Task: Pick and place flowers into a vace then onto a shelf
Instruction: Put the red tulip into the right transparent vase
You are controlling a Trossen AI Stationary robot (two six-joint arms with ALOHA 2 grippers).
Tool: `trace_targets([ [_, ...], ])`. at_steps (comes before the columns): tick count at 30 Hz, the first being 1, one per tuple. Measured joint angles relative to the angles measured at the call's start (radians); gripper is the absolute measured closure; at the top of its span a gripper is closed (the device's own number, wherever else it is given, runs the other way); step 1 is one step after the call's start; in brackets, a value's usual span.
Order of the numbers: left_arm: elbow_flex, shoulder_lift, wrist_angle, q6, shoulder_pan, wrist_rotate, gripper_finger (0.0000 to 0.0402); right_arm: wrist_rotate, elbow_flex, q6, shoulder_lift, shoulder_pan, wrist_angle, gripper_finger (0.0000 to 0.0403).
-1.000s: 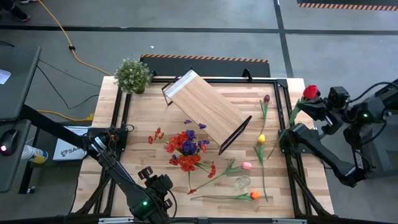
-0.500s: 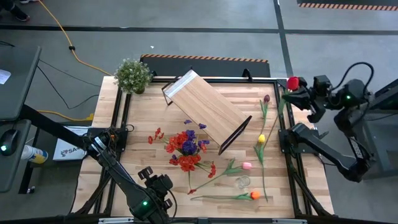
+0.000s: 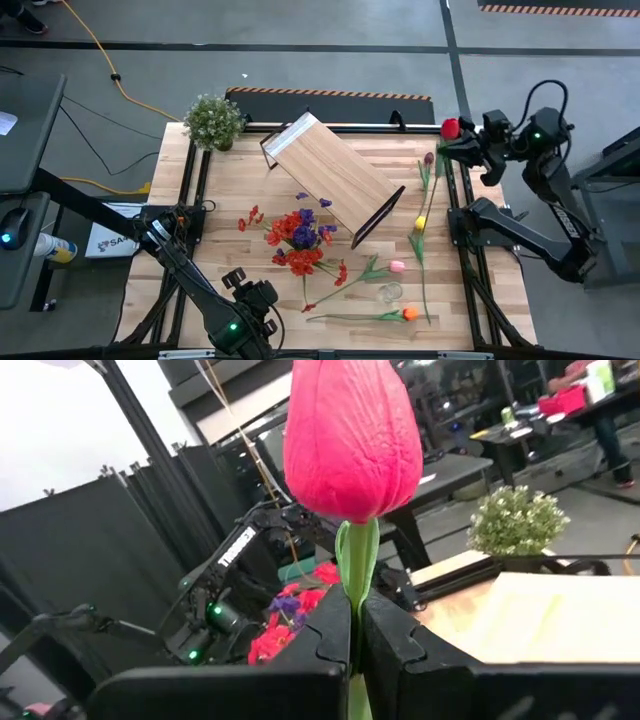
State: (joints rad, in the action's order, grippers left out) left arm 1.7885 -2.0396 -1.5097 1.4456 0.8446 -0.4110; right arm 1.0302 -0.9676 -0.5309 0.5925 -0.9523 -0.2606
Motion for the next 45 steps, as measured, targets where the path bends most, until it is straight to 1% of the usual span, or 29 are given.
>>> trace_targets([
  [4,0.000,0.000,0.000,0.000,0.000,0.000,0.0257,0.008,0.000,-0.008,0.024,0.046,0.016,0.0401],
  [9,0.000,0.000,0.000,0.000,0.000,0.000,0.0257,-0.018,0.000,-0.028,0.049,0.157,0.086,0.0401],
  [18,0.000,0.000,0.015,0.007,0.000,0.000,0.0257,-0.149,0.000,-0.037,0.133,0.406,0.187,0.0401],
  [22,0.000,0.000,0.025,0.007,0.000,0.000,0.0257,-0.198,0.000,-0.037,0.163,0.495,0.233,0.0401],
  [26,0.000,0.000,0.025,0.007,0.000,0.000,0.0257,-0.248,0.000,-0.027,0.183,0.577,0.233,0.0401],
  [33,0.000,0.000,0.025,0.007,0.000,0.000,0.0257,-0.383,0.000,0.009,0.192,0.742,0.232,0.0402],
  [45,0.000,0.000,0.043,0.007,0.000,0.000,0.0257,-0.696,0.000,0.121,0.207,1.031,0.203,0.0402],
])
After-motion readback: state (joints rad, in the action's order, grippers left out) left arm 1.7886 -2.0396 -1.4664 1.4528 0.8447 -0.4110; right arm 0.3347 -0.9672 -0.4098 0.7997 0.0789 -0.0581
